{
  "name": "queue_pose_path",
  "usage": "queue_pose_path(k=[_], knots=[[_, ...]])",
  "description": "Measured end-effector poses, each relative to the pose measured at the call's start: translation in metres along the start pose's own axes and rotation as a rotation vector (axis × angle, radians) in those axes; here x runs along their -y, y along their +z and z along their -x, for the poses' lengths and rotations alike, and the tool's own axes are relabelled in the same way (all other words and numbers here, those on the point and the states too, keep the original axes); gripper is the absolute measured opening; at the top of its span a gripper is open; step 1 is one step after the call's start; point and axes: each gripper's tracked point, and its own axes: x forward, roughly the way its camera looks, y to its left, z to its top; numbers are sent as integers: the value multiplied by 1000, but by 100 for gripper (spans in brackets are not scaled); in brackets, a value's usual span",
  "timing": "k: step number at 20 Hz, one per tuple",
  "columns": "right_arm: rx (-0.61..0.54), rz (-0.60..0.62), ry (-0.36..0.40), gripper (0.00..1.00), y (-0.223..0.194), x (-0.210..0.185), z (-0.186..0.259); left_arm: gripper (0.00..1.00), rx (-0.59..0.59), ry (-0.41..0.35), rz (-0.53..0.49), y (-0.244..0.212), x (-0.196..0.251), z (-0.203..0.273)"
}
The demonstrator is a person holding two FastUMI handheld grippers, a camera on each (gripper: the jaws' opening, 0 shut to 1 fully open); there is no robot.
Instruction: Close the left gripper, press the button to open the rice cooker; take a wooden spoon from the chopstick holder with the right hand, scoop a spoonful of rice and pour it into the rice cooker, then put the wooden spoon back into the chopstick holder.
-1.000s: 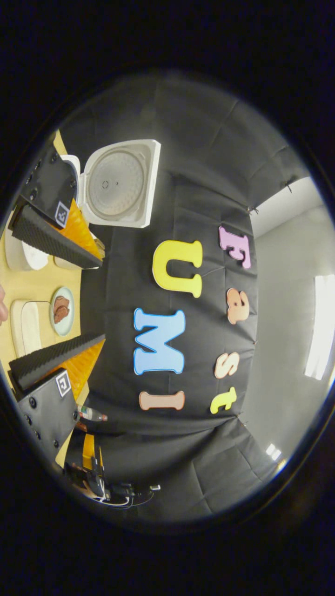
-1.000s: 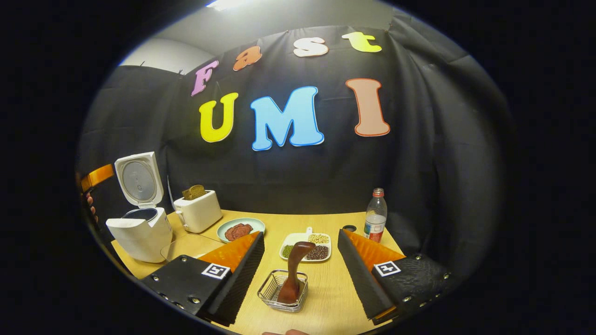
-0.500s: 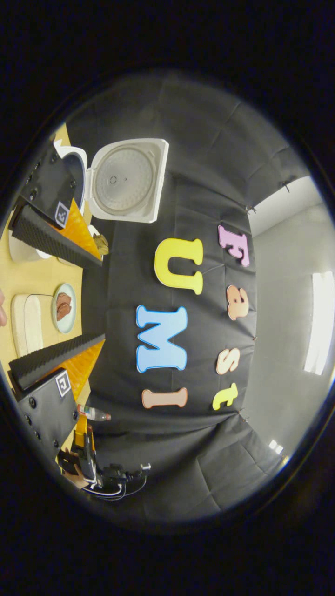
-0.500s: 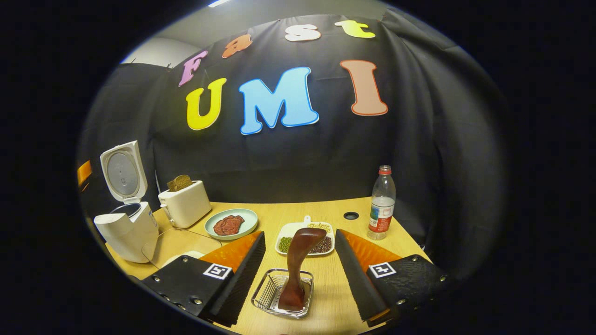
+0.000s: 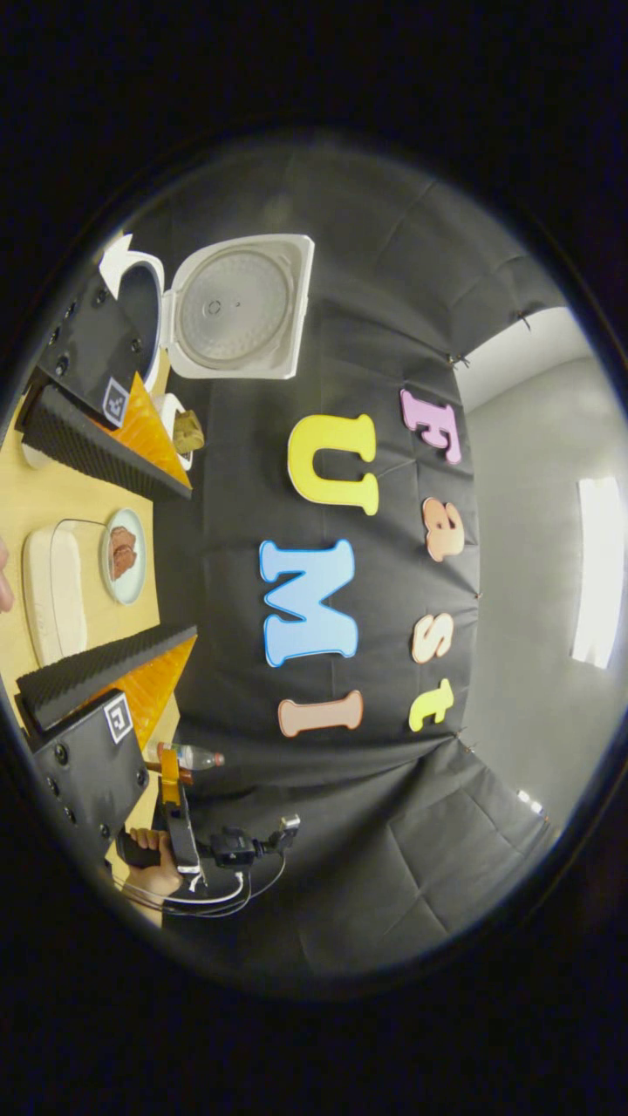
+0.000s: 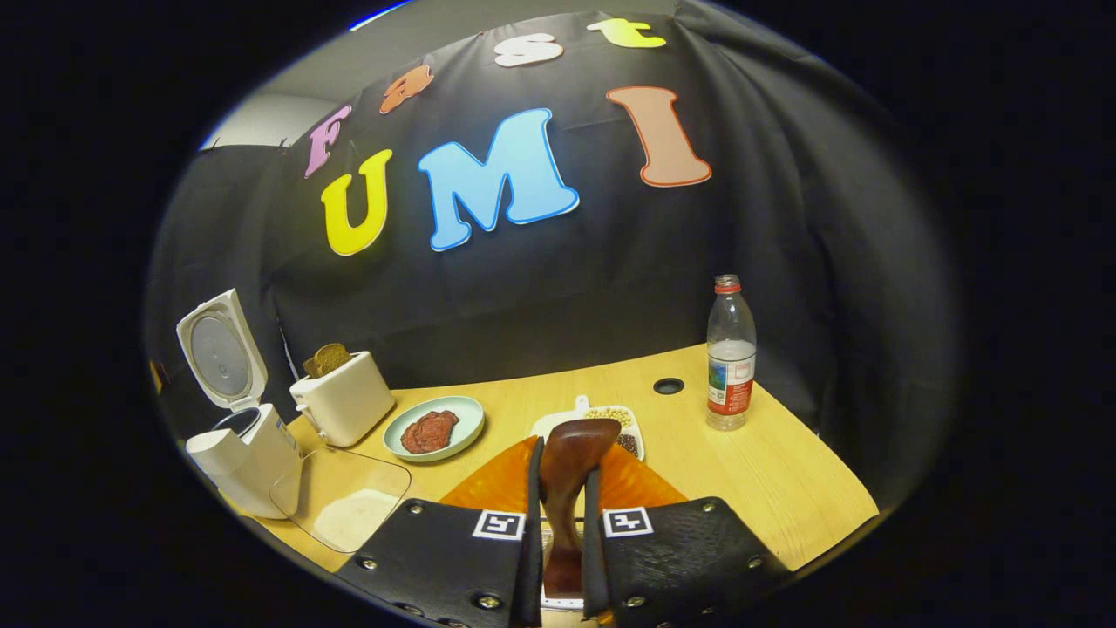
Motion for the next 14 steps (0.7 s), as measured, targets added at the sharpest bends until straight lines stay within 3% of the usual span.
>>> queue_pose_path(k=[7, 8, 12, 14], knots=[[130, 28, -13, 18, 55, -25, 20, 96, 21, -1, 89, -4, -24, 3], [139, 21, -11, 18, 64, -29, 19, 93, 18, 3, 90, -4, -27, 3], [164, -34, 43, 18, 99, -62, 24, 96, 6, 13, 93, -9, -41, 1], [163, -43, 89, 18, 110, -89, 24, 94, 4, 35, 102, -8, -54, 3]])
